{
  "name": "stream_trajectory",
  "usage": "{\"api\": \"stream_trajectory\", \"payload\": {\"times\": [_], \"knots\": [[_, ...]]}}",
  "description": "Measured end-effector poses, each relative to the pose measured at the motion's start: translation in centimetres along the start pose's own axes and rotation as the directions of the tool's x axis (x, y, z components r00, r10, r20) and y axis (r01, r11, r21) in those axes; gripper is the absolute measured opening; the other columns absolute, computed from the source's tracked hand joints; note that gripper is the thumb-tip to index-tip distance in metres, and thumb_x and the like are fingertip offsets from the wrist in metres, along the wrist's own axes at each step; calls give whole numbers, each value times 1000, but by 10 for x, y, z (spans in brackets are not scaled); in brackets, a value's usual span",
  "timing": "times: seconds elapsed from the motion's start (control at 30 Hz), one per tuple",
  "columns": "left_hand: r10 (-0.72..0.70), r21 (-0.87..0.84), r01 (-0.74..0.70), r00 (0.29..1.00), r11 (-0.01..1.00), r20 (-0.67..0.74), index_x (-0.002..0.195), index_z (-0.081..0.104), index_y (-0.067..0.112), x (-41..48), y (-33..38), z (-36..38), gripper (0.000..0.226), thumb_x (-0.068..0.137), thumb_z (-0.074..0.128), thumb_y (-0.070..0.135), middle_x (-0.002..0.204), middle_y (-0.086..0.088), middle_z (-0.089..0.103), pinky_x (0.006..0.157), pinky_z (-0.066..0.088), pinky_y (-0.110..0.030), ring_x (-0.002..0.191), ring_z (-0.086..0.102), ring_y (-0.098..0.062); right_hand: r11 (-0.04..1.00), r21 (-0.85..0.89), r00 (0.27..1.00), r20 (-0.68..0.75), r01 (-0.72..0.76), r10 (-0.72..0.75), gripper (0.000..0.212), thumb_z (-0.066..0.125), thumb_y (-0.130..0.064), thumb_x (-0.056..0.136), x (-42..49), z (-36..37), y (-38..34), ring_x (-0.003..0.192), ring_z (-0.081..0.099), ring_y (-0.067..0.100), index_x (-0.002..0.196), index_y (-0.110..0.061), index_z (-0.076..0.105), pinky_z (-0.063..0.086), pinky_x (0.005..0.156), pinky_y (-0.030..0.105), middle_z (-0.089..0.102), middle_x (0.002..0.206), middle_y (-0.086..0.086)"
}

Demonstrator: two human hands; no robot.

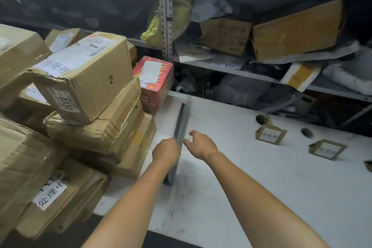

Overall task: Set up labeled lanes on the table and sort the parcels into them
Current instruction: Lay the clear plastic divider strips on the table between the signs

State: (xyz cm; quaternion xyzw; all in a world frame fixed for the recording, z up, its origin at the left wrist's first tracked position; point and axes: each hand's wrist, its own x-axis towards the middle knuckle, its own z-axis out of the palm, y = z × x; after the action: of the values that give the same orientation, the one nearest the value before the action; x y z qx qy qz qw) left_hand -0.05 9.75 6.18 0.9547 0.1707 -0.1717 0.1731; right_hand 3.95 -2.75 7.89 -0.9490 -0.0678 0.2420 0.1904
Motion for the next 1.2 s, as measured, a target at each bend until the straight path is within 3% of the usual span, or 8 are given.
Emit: {"api": "stream_trajectory", "payload": {"times": [0.27,0.4,0.5,0.63,0.73,0.9,1.1,1.2], "knots": [[-29,-151,-5,974,989,-224,94,66,18,-12,-10,2,25,101,44,29,85,0,68,61,50,-30,75,62,-22,974,227,986,-155,-24,61,59,41,-50,102,10,13,-25,130,47,34,145,-10,43,44,102,43,53,141,14],[-22,-170,-40,937,985,-349,92,66,17,-25,-23,-16,25,101,45,27,84,-3,68,60,50,-33,74,61,-25,943,327,977,-173,-63,125,71,28,-65,97,10,14,-47,142,27,33,147,-17,44,32,112,47,43,152,10],[39,-178,-126,903,976,-428,85,64,18,-39,-27,-37,25,100,48,30,82,-3,68,61,53,-37,72,62,-26,911,409,973,-186,-48,135,76,24,-72,93,6,6,-65,141,28,33,142,-21,48,31,111,48,46,149,8],[125,-213,-252,871,944,-476,86,66,17,-59,-16,-78,26,99,51,34,81,-4,68,64,54,-39,76,63,-28,716,696,976,-190,58,105,79,36,-78,87,1,-23,-88,138,42,27,145,-24,45,35,111,43,50,146,2],[168,-259,-334,847,906,-505,90,69,19,-72,3,-101,25,99,53,35,82,-1,70,66,54,-38,77,64,-24,533,834,967,-233,142,107,71,47,-69,92,-9,-54,-89,135,43,19,147,-25,41,37,113,45,47,146,-3],[258,-271,-429,830,862,-494,92,67,22,-91,55,-105,22,101,52,35,83,8,67,52,33,-17,67,56,-8,356,911,945,-282,210,165,35,51,-58,96,-31,-95,-39,124,43,14,125,-40,43,39,112,50,45,126,-14],[368,-432,-487,868,759,-332,92,66,24,-118,147,-61,20,101,53,36,83,8,66,54,35,-15,70,59,-8,351,912,878,-334,210,342,62,53,-63,92,-59,-120,69,138,37,16,147,-39,37,32,116,51,39,145,-15],[426,-651,-412,892,638,-147,105,65,27,-129,192,-24,19,98,55,42,98,12,67,70,47,-18,89,63,-7,354,910,819,-365,214,444,62,53,-57,95,-70,-130,134,137,41,17,150,-32,37,34,116,44,42,151,-7]]}}
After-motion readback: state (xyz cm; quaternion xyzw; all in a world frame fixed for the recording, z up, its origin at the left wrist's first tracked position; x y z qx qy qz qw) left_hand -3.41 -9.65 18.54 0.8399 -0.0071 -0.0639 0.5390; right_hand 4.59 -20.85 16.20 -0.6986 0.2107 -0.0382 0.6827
